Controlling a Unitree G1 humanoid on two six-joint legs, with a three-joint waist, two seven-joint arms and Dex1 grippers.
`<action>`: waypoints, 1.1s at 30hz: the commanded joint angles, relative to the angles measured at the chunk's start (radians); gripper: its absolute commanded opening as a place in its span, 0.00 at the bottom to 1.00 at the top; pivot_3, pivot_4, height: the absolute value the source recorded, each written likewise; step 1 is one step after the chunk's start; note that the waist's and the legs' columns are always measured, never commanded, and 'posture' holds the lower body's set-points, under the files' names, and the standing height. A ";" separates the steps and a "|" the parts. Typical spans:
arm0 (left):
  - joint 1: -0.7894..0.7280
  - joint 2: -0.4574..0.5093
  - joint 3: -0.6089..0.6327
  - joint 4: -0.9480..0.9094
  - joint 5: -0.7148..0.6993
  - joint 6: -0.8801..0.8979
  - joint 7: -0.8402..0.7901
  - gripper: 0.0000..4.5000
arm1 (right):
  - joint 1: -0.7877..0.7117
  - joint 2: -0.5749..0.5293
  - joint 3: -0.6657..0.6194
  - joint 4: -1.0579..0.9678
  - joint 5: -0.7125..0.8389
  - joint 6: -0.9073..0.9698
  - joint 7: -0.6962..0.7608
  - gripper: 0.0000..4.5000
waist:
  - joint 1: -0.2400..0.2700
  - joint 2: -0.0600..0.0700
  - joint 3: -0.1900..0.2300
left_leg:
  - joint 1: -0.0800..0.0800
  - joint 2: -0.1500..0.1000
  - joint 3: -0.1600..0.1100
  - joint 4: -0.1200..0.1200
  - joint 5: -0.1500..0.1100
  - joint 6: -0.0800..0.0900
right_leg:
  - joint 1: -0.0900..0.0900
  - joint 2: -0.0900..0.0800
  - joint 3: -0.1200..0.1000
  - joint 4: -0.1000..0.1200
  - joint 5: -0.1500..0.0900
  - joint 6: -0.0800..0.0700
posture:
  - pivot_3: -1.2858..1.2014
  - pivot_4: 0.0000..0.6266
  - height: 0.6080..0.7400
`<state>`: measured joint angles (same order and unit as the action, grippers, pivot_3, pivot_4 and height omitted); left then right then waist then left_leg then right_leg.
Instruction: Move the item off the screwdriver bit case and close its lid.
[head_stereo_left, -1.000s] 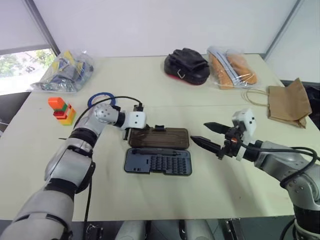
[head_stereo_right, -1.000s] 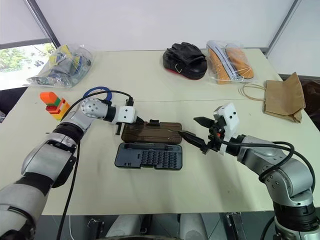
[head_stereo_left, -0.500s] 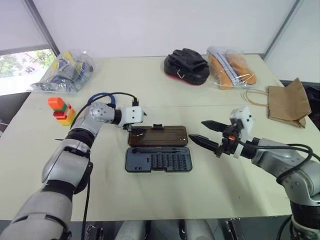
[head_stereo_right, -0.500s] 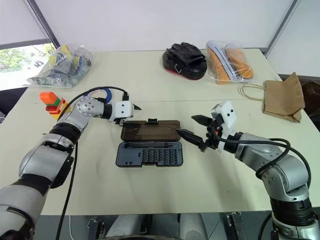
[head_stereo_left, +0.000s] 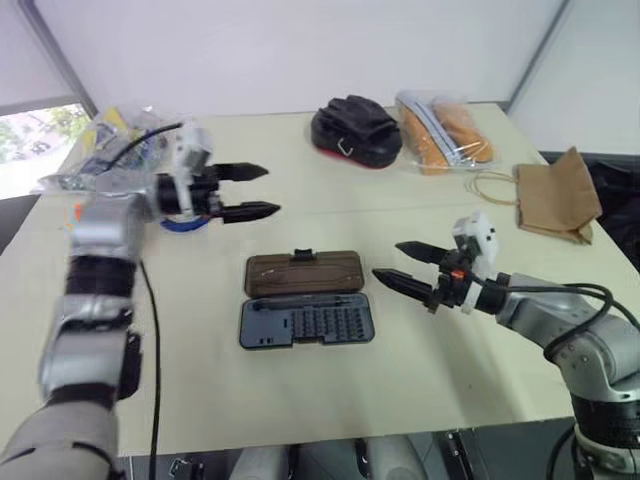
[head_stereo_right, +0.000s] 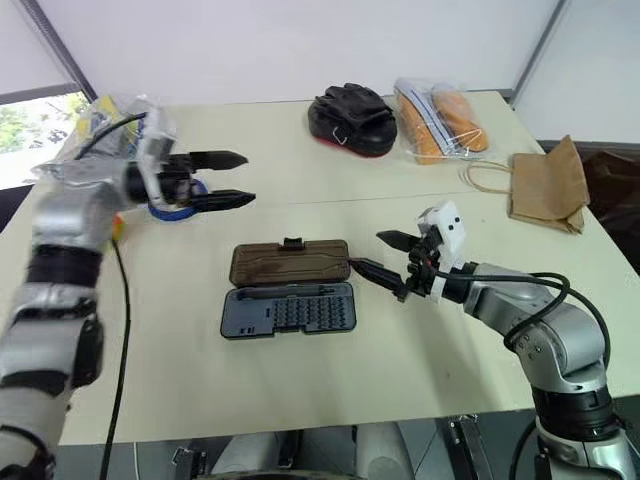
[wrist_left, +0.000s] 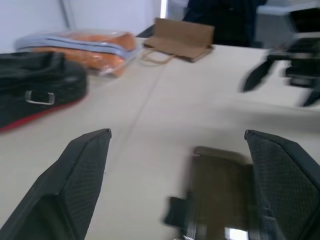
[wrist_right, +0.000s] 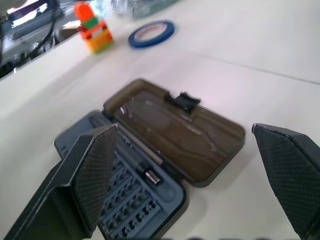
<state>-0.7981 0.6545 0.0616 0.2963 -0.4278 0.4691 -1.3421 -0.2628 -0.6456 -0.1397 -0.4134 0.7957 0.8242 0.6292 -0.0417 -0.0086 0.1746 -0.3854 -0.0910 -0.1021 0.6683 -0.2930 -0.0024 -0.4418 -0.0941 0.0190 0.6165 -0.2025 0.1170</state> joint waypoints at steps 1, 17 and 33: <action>0.163 0.022 0.072 -0.297 -0.100 0.161 0.119 0.87 | -0.057 0.010 -0.004 0.026 -0.032 -0.055 0.012 1.00 | 0.001 0.000 0.000 | 0.000 0.000 0.000 0.000 0.000 0.000 | 0.000 0.000 0.000 0.000 0.000 0.000 | 0.52 0.24 1.00; 0.839 0.048 0.078 -0.809 -0.058 0.099 0.376 0.01 | -0.319 0.102 0.197 0.400 -0.373 -0.266 0.038 1.00 | 0.032 0.000 0.000 | 0.001 0.000 0.000 -0.001 0.001 -0.003 | 0.001 0.000 0.000 -0.001 0.001 -0.003 | 0.52 0.24 1.00; 0.863 0.066 -0.110 -0.572 0.186 -0.158 0.420 0.01 | -0.493 0.156 0.406 0.744 -0.617 -0.311 0.207 1.00 | 0.027 0.002 -0.001 | 0.013 0.000 0.002 -0.005 0.001 -0.002 | 0.010 0.000 0.000 -0.003 0.002 -0.004 | 0.52 0.24 1.00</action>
<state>0.0451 0.7175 -0.0215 -0.3125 -0.2807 0.2944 -0.9343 -0.7151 -0.4904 0.2592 0.3060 0.2014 0.5252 0.8104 -0.0151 -0.0067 0.1740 -0.3726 -0.0905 -0.1001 0.6628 -0.2923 -0.0047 -0.4315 -0.0943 0.0193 0.6134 -0.2008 0.1128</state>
